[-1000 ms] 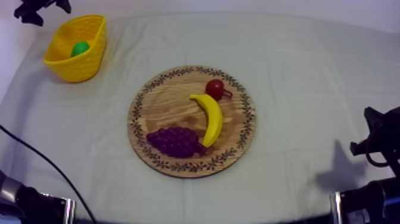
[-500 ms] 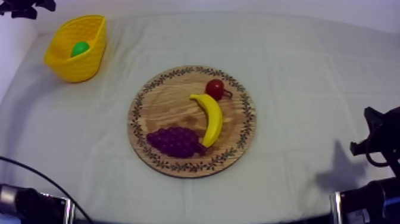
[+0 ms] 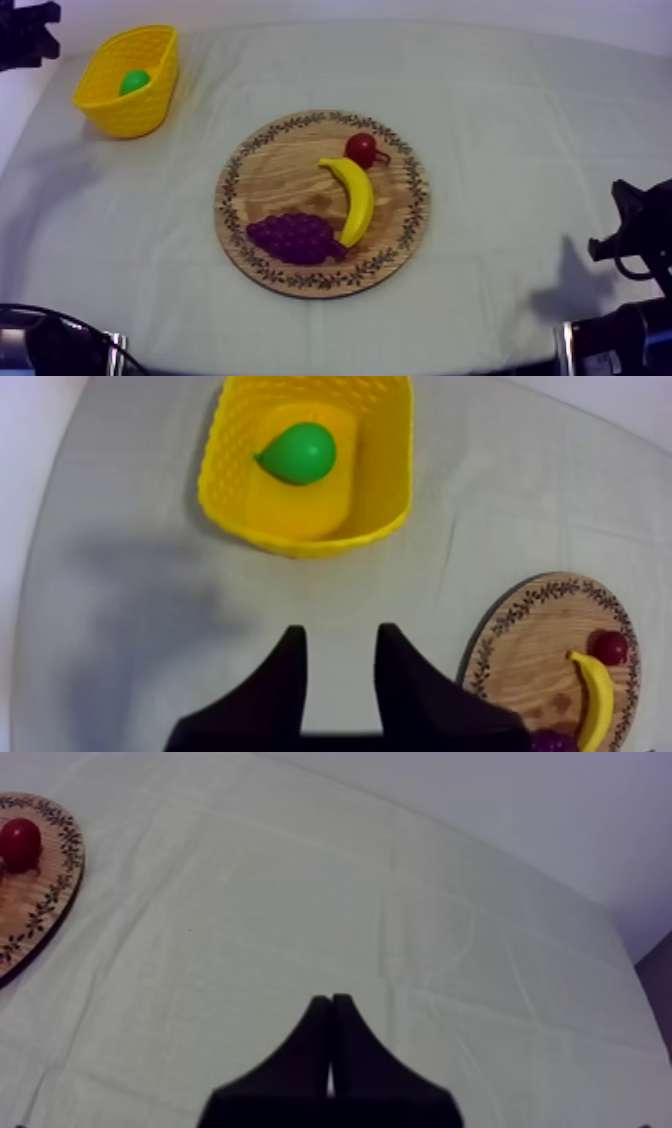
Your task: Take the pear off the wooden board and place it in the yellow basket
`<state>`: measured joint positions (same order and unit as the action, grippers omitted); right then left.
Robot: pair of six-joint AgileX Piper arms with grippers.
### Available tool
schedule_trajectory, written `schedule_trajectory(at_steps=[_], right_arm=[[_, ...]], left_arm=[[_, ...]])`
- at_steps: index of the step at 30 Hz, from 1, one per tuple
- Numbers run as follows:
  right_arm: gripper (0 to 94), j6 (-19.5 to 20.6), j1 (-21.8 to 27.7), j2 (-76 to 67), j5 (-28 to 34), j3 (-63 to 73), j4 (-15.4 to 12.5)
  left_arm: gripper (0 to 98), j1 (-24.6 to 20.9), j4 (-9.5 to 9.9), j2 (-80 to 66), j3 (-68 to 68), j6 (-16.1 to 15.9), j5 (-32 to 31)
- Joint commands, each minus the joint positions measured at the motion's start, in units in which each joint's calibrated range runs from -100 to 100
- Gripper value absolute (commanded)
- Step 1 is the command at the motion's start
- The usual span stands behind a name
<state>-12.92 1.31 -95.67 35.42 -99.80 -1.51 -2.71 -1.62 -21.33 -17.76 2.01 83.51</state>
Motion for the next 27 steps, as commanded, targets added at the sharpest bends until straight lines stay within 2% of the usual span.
schedule_trajectory(at_steps=[1, 6, 9, 13, 20, 27], right_arm=[[0.4, 0.0, 0.0, 0.0, -0.01, 0.02, -0.03], [0.4, 0.0, 0.0, 0.0, -0.01, 0.02, -0.03], [0.4, 0.0, 0.0, 0.0, -0.01, 0.02, -0.03], [0.4, 0.0, 0.0, 0.0, -0.01, 0.02, -0.03], [0.4, -0.03, 0.0, 0.0, -0.01, 0.02, -0.03], [0.4, -0.02, 0.0, 0.0, -0.01, 0.02, -0.03]], left_arm=[[19.5, -0.11, -0.16, -3.81, -4.15, -0.08, -1.22], [6.1, -0.27, -1.13, -11.0, -9.56, -1.67, -3.71], [2.1, -0.29, -1.72, -15.5, -12.74, -2.13, -5.13], [0.6, -0.01, -2.55, -22.25, -17.94, -2.38, -8.66], [0.1, 0.14, -5.36, -35.76, -29.06, -4.87, -18.32], [0.1, -0.9, -5.82, -49.5, -40.83, -4.53, -23.0]])
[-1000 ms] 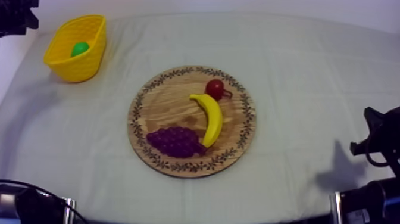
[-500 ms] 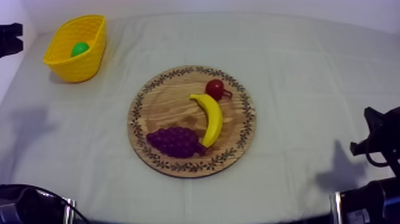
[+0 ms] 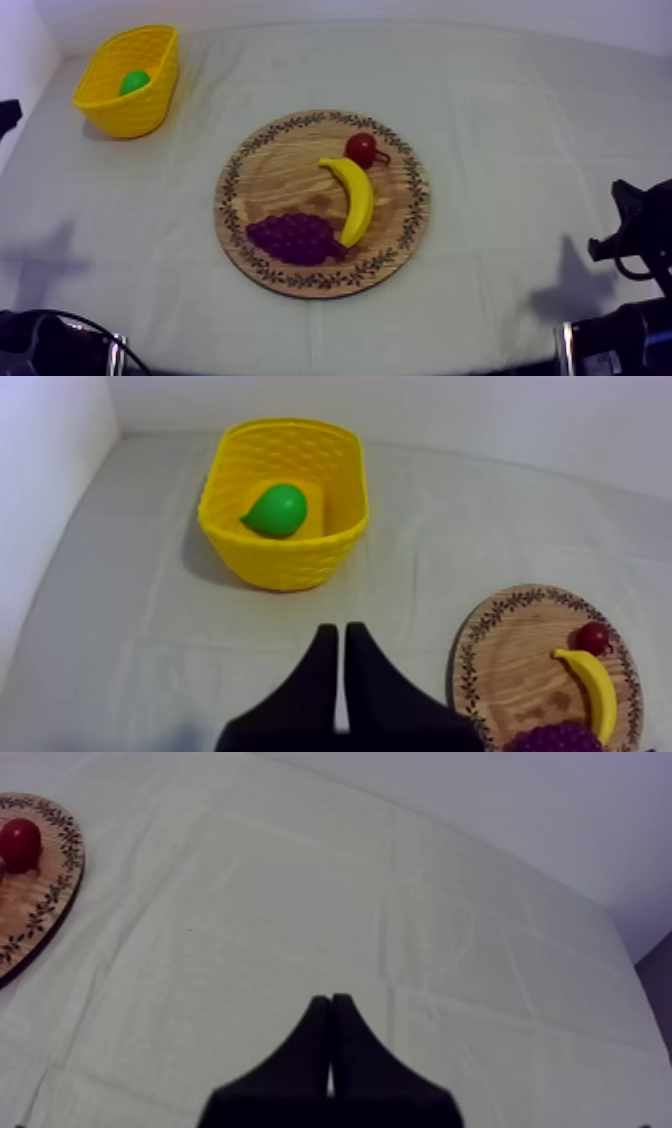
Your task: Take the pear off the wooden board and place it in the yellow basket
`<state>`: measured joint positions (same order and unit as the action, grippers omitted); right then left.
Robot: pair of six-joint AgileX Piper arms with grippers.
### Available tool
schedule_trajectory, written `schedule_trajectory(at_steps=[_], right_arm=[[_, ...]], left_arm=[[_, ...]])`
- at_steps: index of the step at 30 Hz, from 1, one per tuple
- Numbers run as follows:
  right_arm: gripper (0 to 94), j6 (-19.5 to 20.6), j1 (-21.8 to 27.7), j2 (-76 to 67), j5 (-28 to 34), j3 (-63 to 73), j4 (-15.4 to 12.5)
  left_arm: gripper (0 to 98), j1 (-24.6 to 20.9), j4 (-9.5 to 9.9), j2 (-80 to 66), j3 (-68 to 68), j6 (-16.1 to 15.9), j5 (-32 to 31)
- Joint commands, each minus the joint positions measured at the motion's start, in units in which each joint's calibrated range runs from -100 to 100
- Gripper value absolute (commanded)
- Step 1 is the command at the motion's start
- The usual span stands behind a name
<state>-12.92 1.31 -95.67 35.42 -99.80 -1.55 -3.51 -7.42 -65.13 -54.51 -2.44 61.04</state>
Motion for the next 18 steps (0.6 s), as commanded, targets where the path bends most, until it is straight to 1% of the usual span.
schedule_trajectory(at_steps=[1, 9, 13, 18], right_arm=[[0.4, -0.03, 0.0, 0.0, -0.01, 0.02, 0.02], [0.4, -0.02, 0.0, 0.0, -0.01, 0.02, 0.02], [0.4, -0.01, 0.0, 0.0, -0.01, 0.02, 0.02], [0.4, -0.02, 0.0, 0.0, -0.01, 0.02, 0.02]], left_arm=[[0.1, -0.2, -0.05, -7.39, -5.61, -0.14, -1.06], [0.1, -0.75, -0.16, -19.38, -17.67, -0.69, -6.17], [0.1, -0.36, -0.23, -24.93, -23.77, -2.39, -7.62], [0.0, 0.47, -0.05, -29.98, -29.2, -3.38, -9.82]])
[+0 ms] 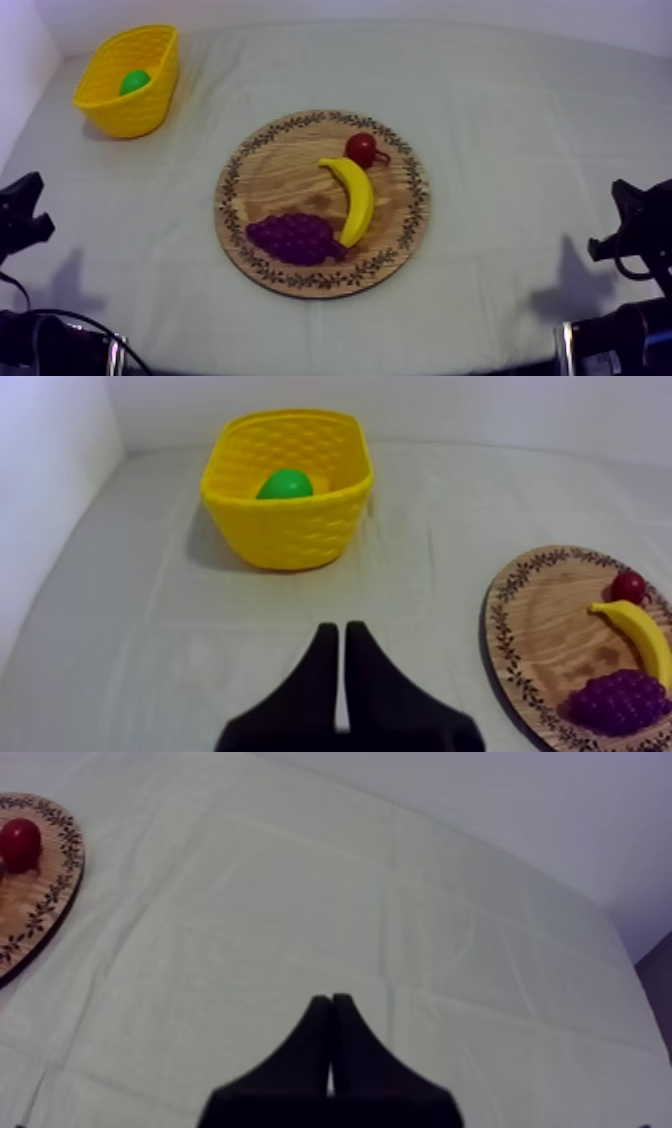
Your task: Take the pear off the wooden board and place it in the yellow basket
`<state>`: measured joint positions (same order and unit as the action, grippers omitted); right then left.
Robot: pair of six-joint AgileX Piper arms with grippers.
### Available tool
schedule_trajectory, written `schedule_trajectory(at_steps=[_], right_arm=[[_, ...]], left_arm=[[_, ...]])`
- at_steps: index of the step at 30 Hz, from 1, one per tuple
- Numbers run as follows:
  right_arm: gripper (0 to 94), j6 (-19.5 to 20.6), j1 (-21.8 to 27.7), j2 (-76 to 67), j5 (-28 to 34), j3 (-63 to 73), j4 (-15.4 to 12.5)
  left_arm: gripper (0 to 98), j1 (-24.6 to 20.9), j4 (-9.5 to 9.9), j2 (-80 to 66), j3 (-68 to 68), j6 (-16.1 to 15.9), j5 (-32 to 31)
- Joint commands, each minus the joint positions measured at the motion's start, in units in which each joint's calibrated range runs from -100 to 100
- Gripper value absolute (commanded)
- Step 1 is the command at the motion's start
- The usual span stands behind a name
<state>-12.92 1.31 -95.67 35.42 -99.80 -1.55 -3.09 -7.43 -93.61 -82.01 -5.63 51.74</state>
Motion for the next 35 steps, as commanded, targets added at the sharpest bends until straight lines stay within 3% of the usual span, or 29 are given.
schedule_trajectory(at_steps=[1, 8, 19, 28, 35], right_arm=[[0.4, -0.01, 0.0, 0.0, -0.01, 0.02, 0.02], [0.4, -0.03, 0.0, 0.0, -0.01, 0.02, 0.02], [0.4, 0.0, 0.0, 0.0, -0.01, 0.02, 0.02], [0.4, 0.0, 0.0, 0.0, -0.01, 0.02, 0.02], [0.4, -0.02, 0.0, 0.0, -0.01, 0.02, 0.02]], left_arm=[[0.0, 0.17, -0.06, -2.04, -2.5, -0.37, -1.42], [0.0, 0.66, -0.15, -5.46, -11.27, -0.68, -10.02], [0.0, 1.24, 3.74, -6.21, -14.96, 0.37, -12.24], [0.0, 1.24, 4.08, -6.22, -15.19, 11.71, -12.35], [0.0, 1.24, 4.09, -6.22, -15.2, 12.56, -12.36]])
